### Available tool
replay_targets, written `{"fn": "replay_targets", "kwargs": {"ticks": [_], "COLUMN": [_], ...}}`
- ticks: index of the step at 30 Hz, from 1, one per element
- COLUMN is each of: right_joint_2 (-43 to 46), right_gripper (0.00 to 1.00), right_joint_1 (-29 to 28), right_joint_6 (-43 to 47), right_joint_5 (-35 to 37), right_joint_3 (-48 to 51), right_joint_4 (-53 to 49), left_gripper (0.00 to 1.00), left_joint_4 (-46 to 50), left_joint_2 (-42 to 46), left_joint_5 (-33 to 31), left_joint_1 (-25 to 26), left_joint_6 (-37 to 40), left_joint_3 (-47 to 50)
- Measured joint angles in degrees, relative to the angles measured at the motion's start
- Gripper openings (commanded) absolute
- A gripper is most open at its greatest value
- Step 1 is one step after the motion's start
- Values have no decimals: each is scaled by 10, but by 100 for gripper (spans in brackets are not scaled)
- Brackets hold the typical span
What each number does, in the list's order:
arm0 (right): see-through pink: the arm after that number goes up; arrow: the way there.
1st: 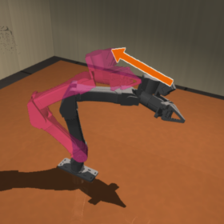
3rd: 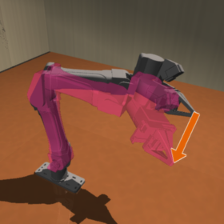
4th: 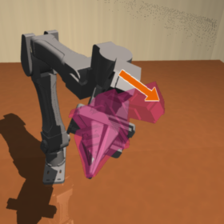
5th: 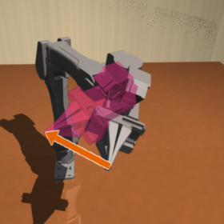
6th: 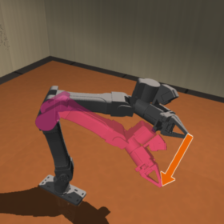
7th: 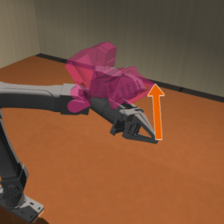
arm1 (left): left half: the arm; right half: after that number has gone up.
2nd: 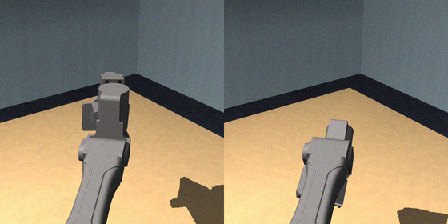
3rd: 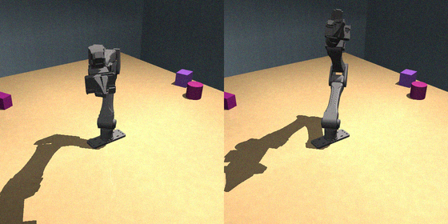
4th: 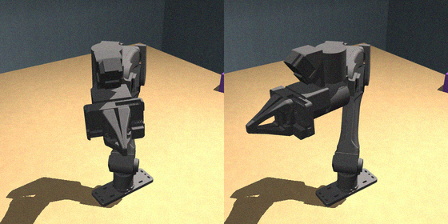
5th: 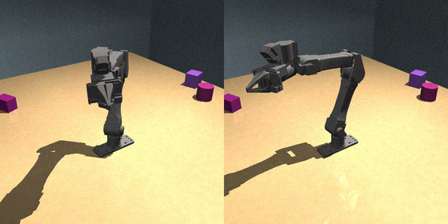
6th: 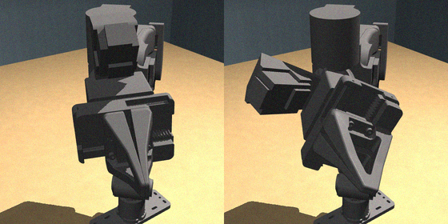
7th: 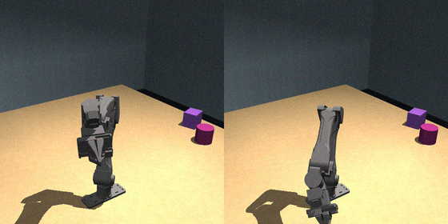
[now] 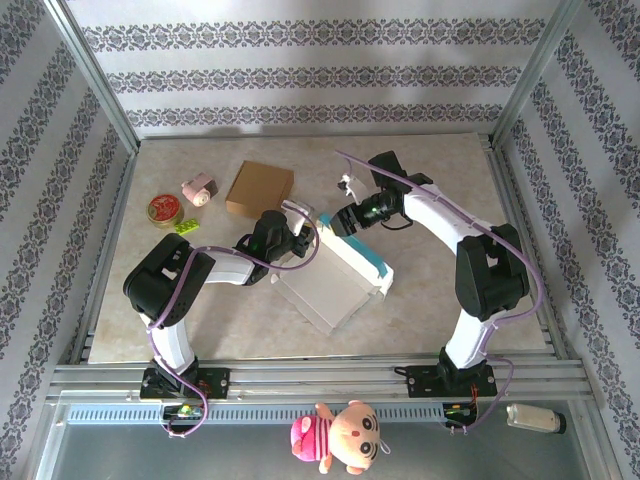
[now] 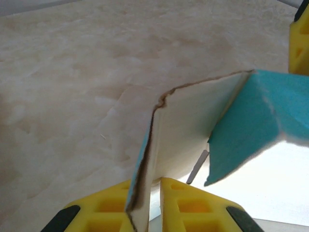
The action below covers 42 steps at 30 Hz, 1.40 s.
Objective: Fold the paper box
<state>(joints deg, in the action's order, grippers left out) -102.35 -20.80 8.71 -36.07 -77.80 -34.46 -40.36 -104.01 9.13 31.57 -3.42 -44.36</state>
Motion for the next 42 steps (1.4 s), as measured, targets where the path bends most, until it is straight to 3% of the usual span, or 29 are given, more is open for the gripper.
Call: {"fn": "replay_targets", "kwargs": {"ticks": [5, 15, 20, 22, 25, 29, 34, 37, 42], "right_joint_2": [6, 13, 22, 24, 26, 37, 64, 78, 94], "right_gripper": [73, 45, 27, 24, 23, 19, 17, 17, 16], "right_joint_1": [-1, -12, -46, -57, -71, -87, -99, -106, -110], "right_joint_6": [1, 7, 19, 23, 37, 64, 102, 128, 167], "right_joint_5": [1, 29, 106, 140, 195, 251, 289, 303, 315], "right_joint_3": [13, 16, 26, 29, 30, 38, 69, 84, 100], "right_joint_4": [-14, -24, -17, -13, -8, 5, 31, 46, 70], "left_gripper": [14, 14, 15, 16, 24, 43, 57, 60, 58], "left_joint_4": [0, -9, -27, -30, -33, -49, -15, 15, 106], "left_joint_2": [0, 0, 0, 0, 0, 7, 86, 161, 259], "left_joint_5": [-4, -4, -2, 0, 9, 18, 29, 44, 61], "left_joint_1": [0, 0, 3, 5, 7, 8, 6, -13, -110], "left_joint_6": [0, -1, -10, -15, -21, -39, -51, -64, -91], "left_joint_3": [1, 9, 22, 26, 29, 45, 72, 74, 63]}}
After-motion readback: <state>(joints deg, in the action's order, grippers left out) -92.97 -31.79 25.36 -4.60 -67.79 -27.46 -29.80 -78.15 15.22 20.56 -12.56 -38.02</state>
